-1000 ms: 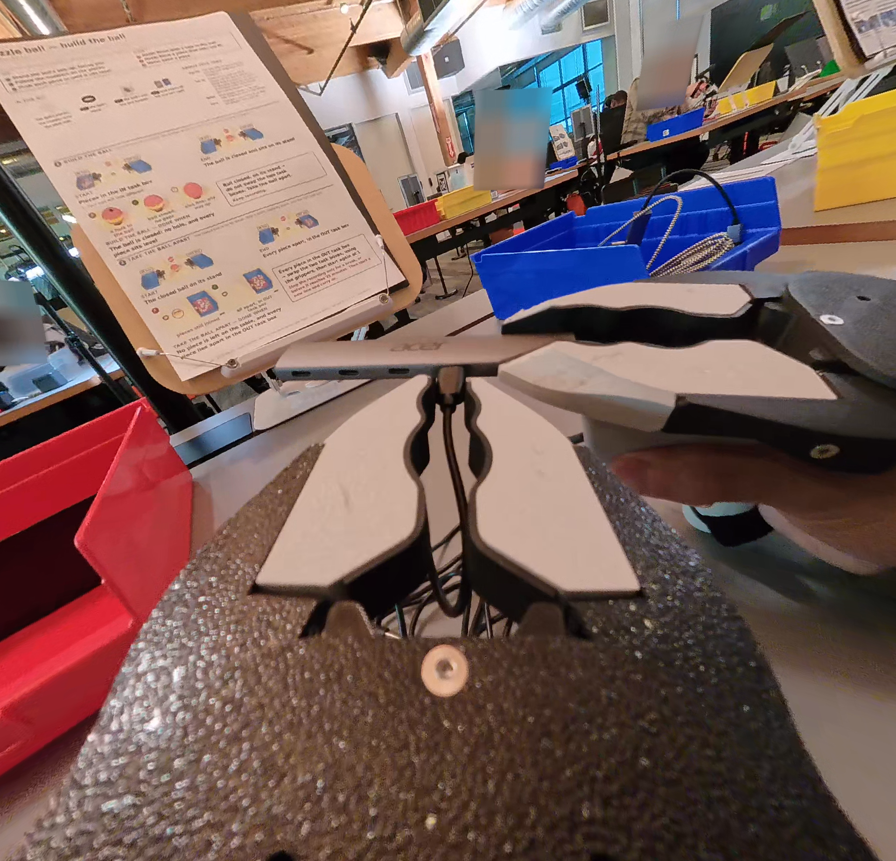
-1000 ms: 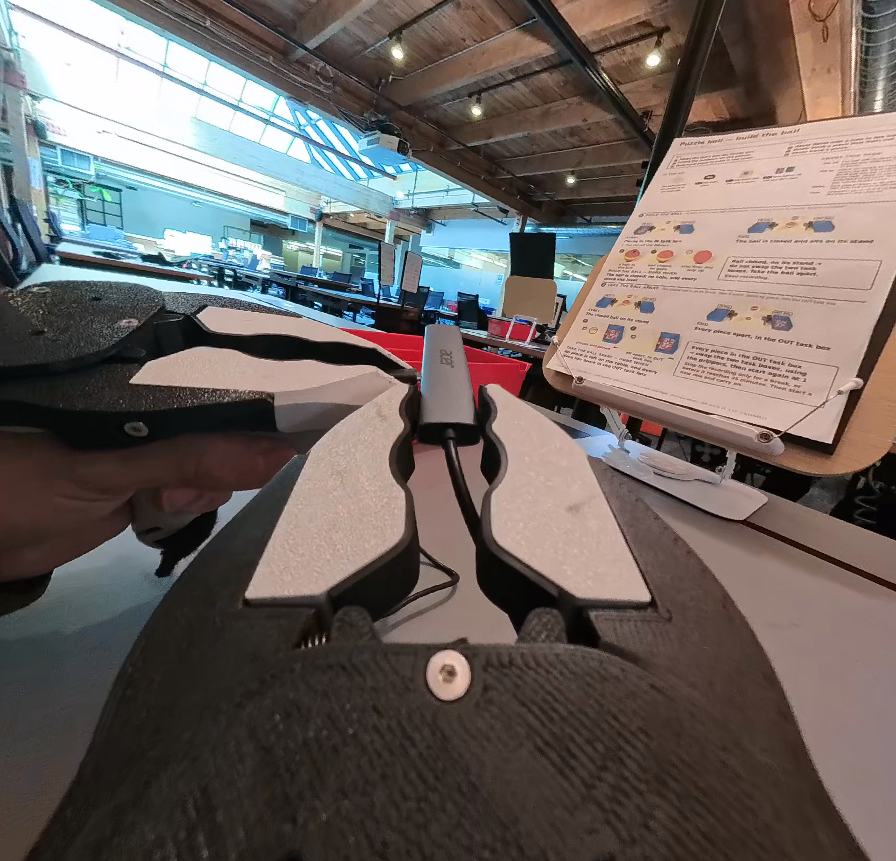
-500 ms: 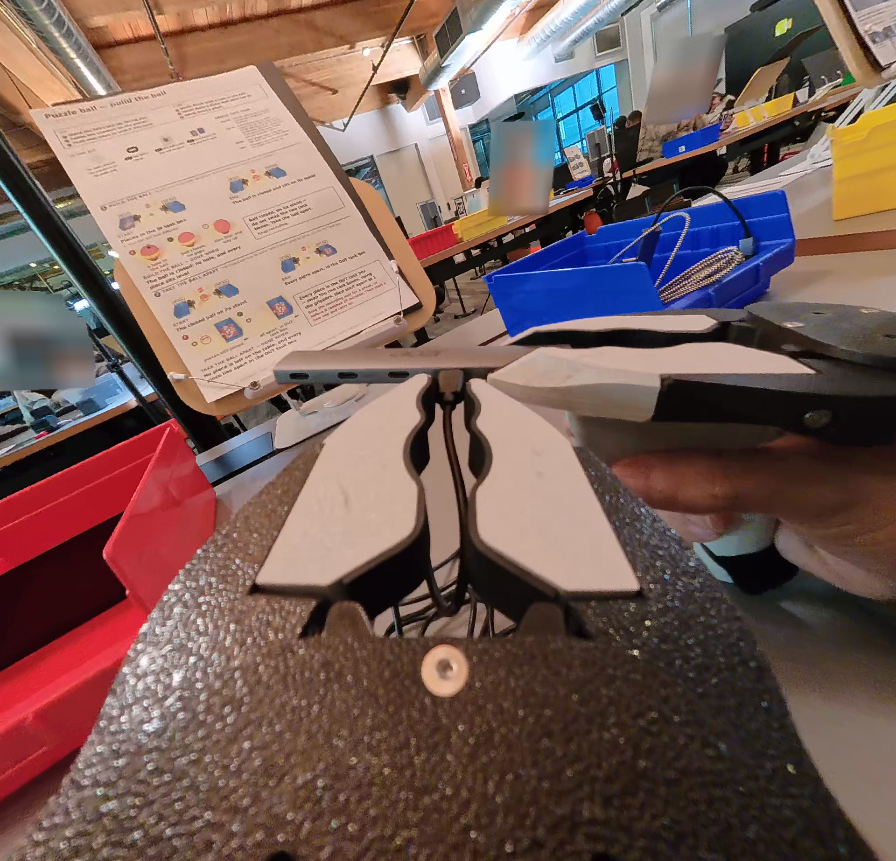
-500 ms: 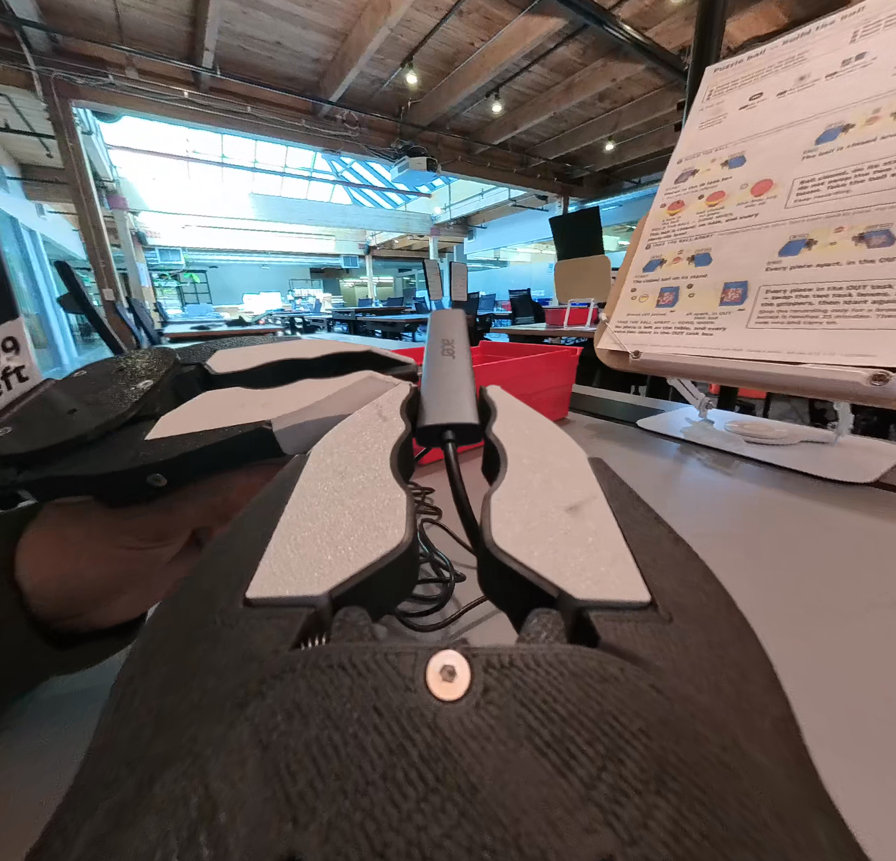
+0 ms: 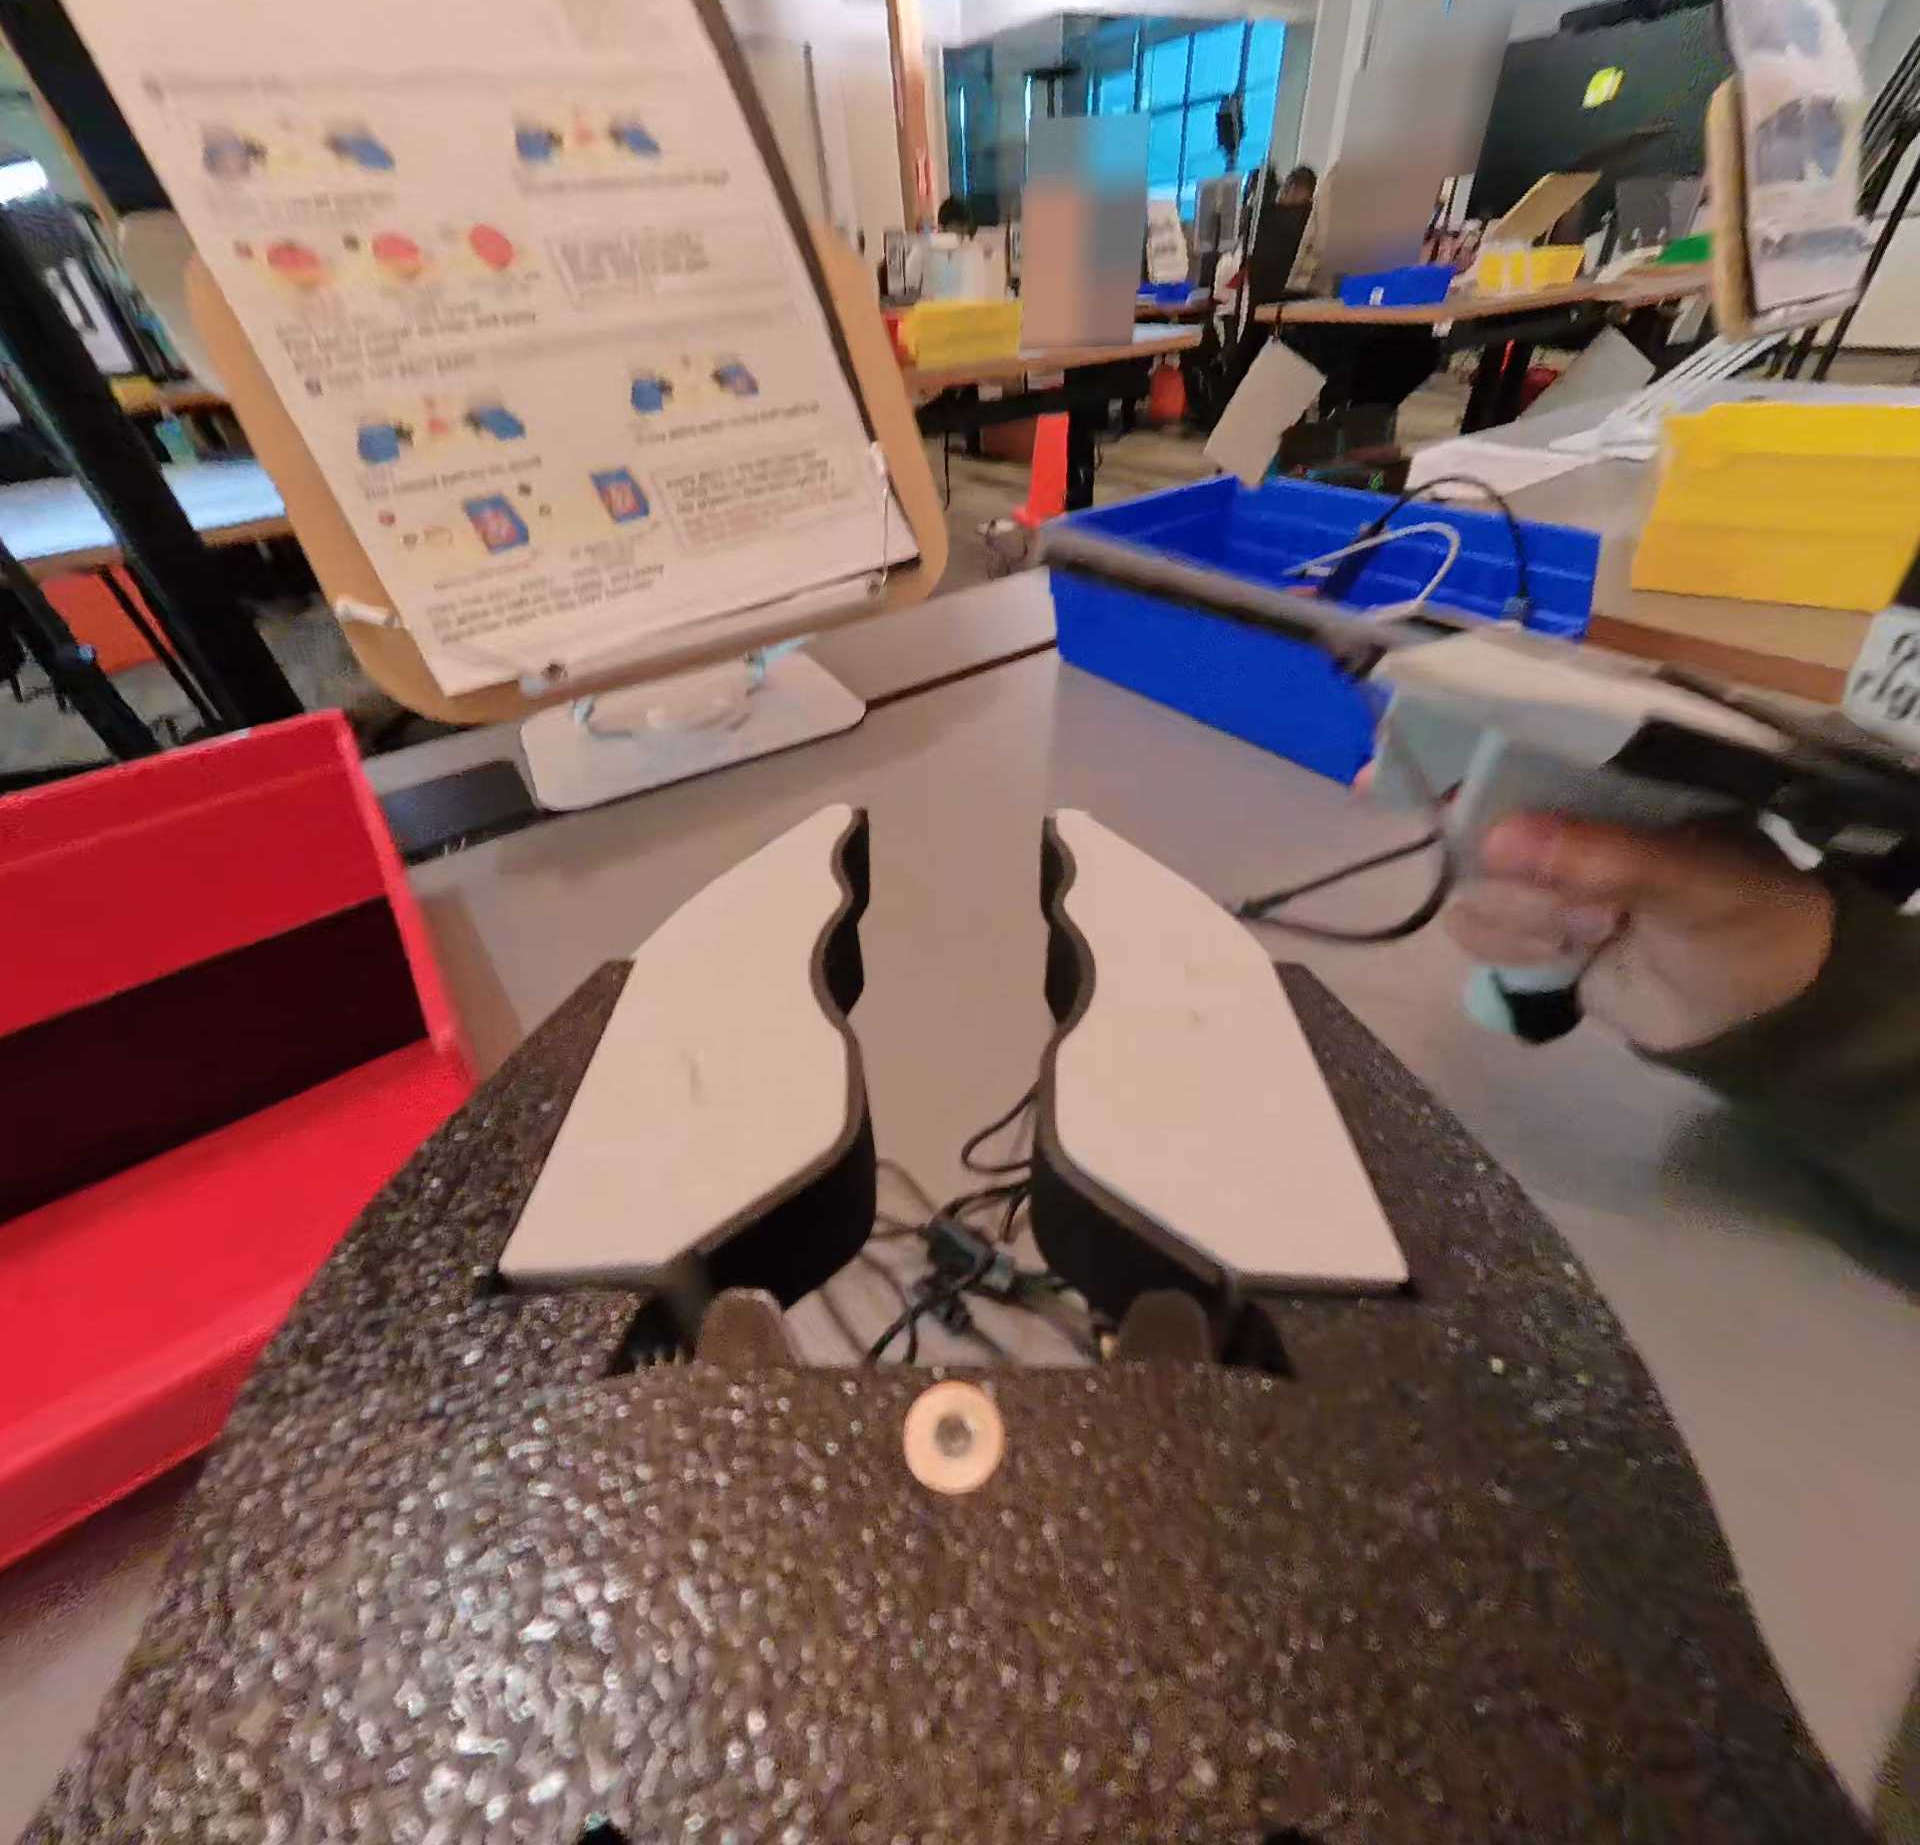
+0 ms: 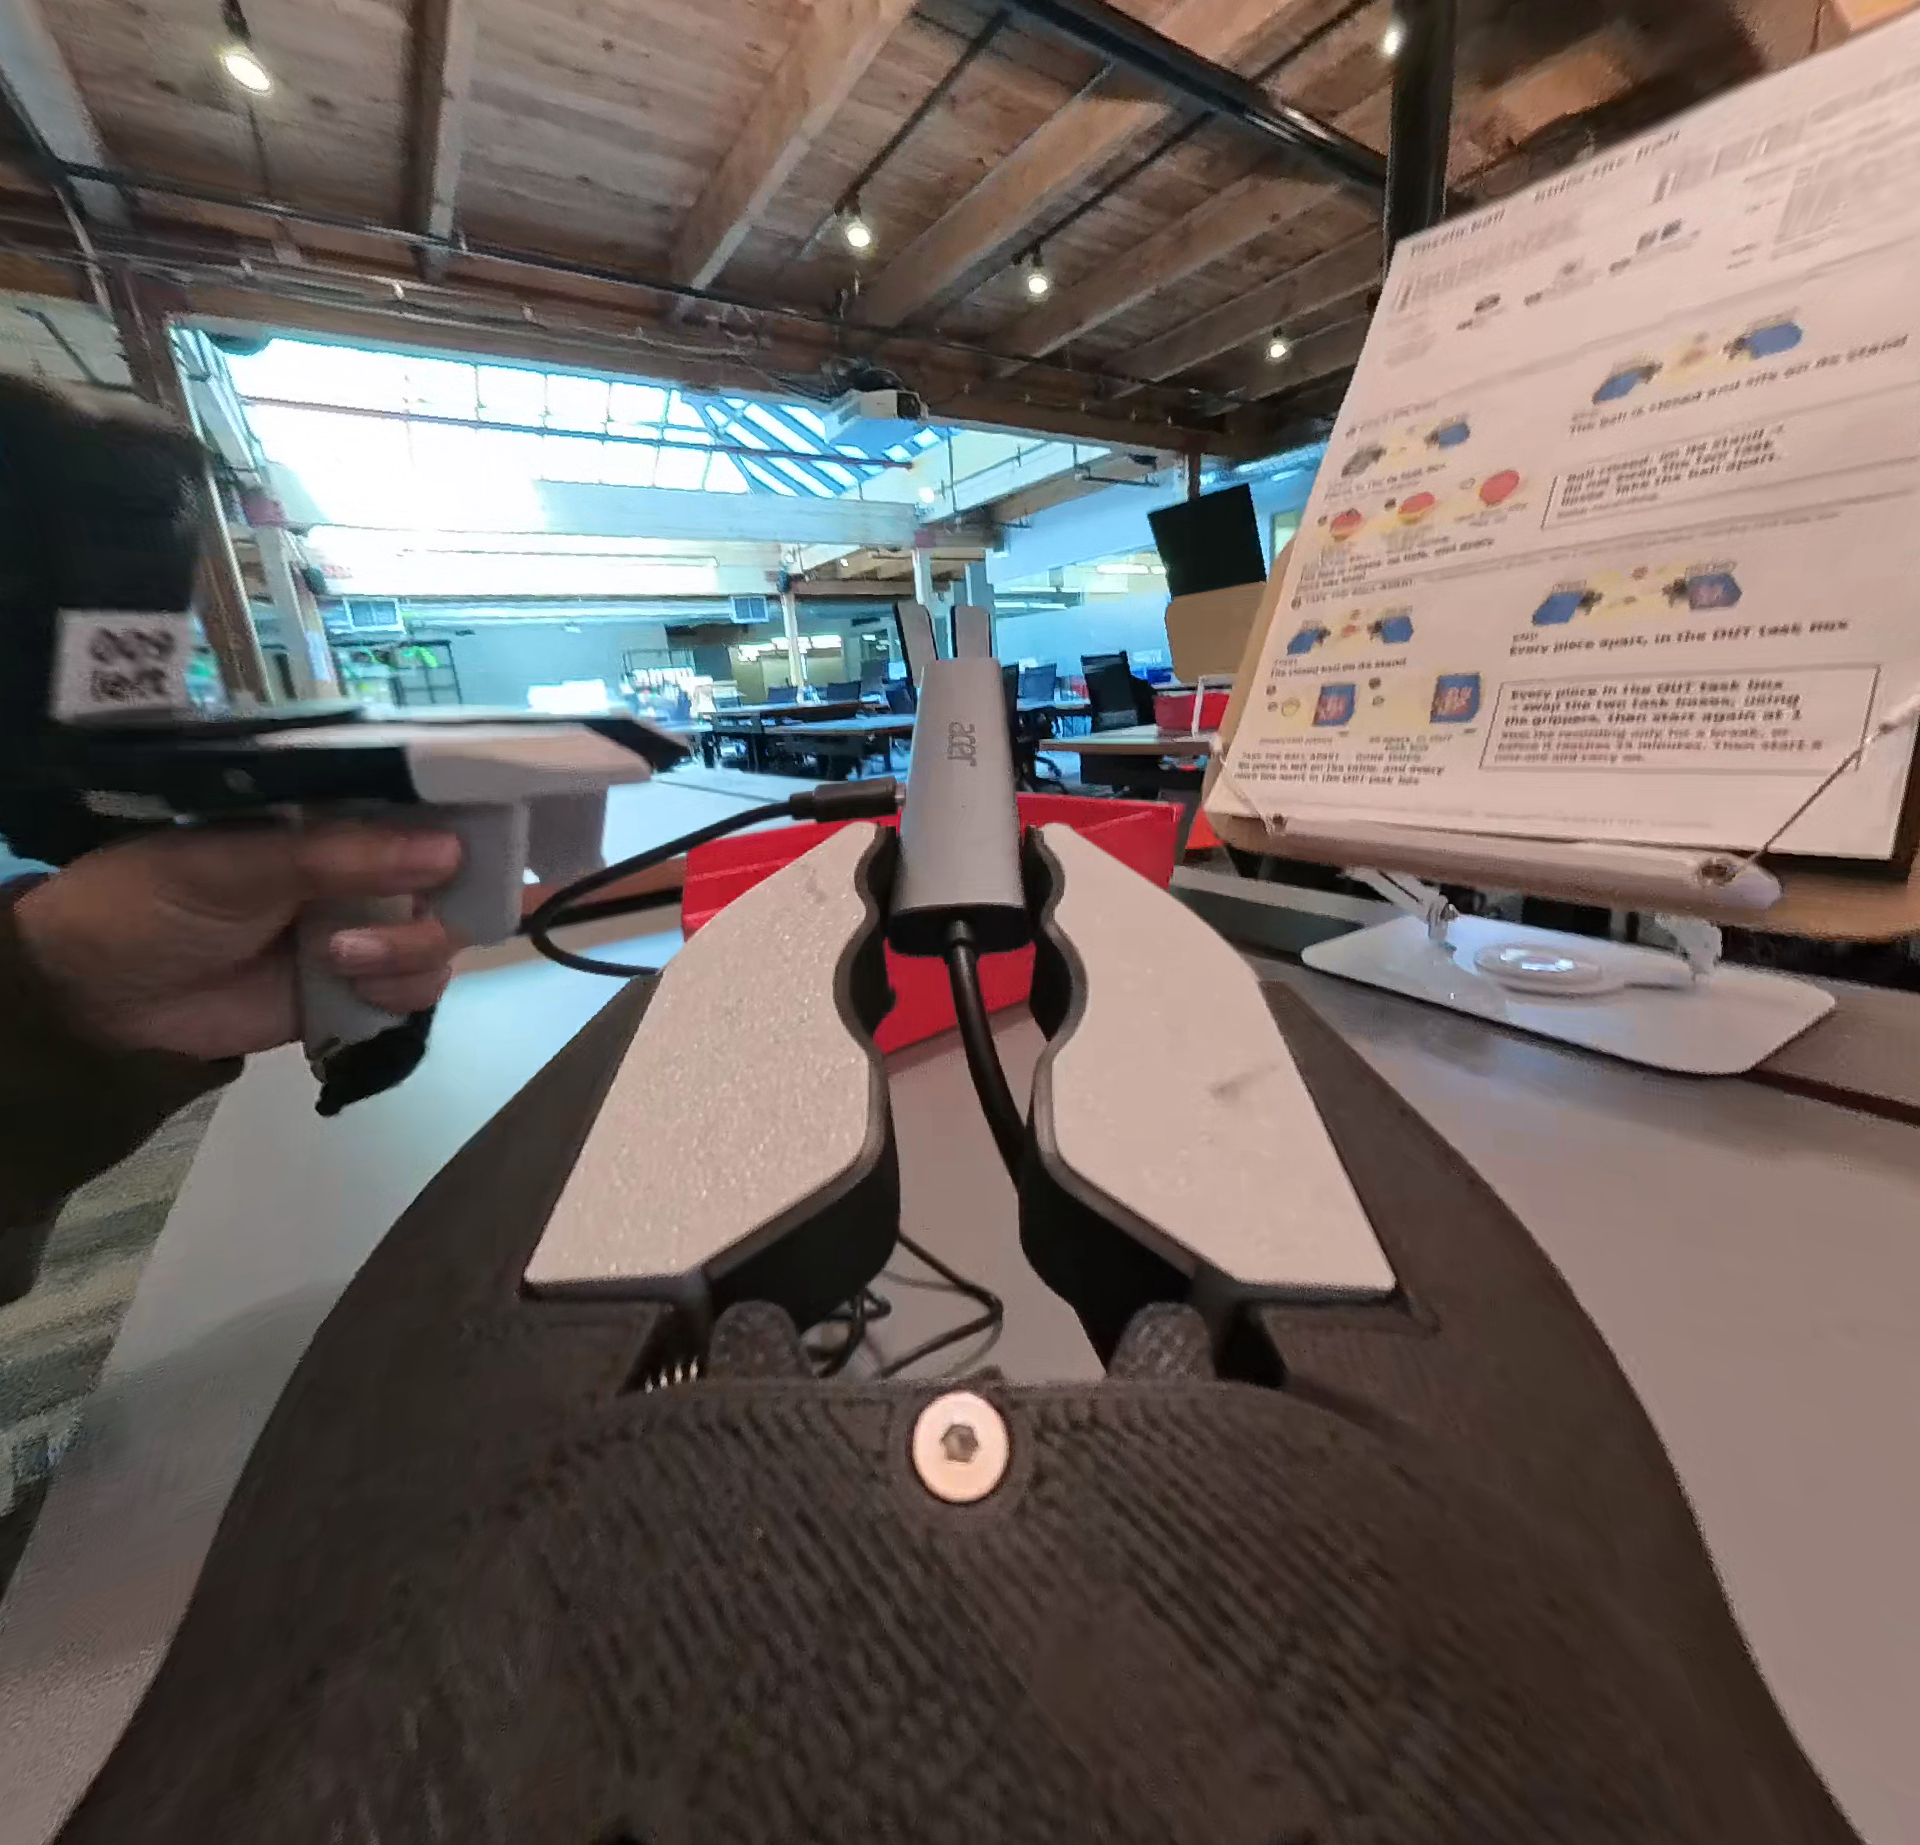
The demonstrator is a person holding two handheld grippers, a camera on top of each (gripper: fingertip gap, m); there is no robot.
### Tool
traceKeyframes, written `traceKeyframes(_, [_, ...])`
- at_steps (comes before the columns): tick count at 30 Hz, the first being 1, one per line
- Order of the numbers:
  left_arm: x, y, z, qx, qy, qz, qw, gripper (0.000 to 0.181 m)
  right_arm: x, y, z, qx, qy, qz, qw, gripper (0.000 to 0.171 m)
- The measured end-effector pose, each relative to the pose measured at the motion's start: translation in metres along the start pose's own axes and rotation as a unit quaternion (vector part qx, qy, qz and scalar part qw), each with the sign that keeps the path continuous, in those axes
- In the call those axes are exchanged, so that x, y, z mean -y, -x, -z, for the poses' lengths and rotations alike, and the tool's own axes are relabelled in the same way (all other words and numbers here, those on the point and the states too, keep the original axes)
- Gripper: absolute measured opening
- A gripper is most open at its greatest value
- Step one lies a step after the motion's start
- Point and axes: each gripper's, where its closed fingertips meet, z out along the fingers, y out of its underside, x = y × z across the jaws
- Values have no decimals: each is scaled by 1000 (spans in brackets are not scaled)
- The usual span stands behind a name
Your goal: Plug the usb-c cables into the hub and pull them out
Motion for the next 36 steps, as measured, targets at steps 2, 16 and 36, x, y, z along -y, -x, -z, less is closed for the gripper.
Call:
traceKeyframes(2, [-15,13,2,6,38,3,999,31,15,1,1,17,-11,-3,1000,24])
traceKeyframes(16, [-115,-21,5,-109,316,-81,939,20,101,-74,46,-95,-97,25,990,24])
traceKeyframes(36, [-166,-72,-33,-84,372,105,918,6,86,-83,46,-126,-63,87,986,24])
